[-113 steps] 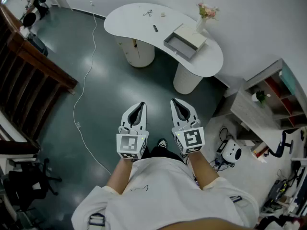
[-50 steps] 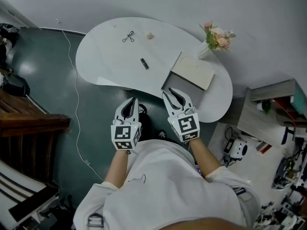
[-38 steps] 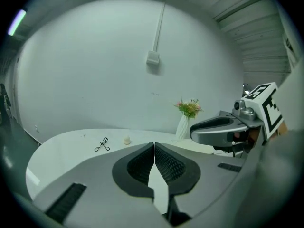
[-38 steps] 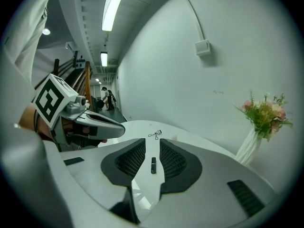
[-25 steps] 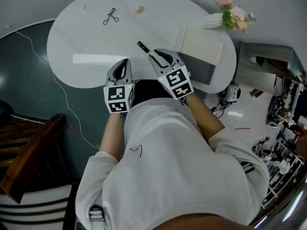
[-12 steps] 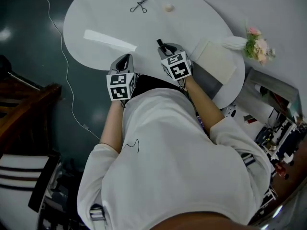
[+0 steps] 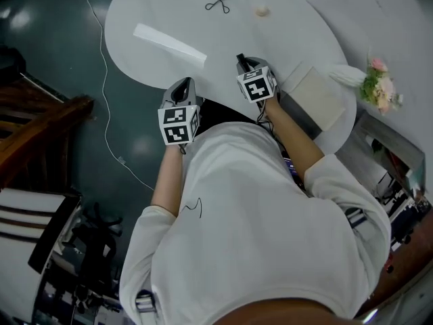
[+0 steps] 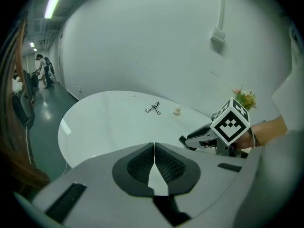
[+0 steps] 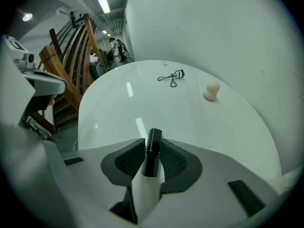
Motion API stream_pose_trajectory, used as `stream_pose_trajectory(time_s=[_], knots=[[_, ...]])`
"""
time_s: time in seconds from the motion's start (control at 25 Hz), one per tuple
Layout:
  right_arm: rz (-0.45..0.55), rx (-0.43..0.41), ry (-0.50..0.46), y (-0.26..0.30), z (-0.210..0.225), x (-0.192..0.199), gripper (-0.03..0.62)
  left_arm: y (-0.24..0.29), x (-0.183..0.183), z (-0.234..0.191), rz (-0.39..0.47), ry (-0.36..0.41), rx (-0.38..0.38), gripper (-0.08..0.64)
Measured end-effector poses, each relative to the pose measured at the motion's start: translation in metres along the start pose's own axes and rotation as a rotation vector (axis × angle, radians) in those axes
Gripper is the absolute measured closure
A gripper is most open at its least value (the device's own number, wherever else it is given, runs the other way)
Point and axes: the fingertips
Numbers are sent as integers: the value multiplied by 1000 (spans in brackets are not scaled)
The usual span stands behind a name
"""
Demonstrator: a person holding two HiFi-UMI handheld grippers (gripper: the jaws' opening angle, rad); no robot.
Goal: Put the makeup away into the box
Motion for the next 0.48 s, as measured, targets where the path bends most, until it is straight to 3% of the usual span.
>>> stream_pose_trajectory(time_s=[0.48], knots=[[-8,-23,15,11,-8,-3,500,-3,-4,-3,-3,16,11,538]])
Point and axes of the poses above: the fingertips, and each gripper's own axes: y forward along the fingers, z to its right, x out of its underside, and after that the axes turned 10 degrees about x, right-handed
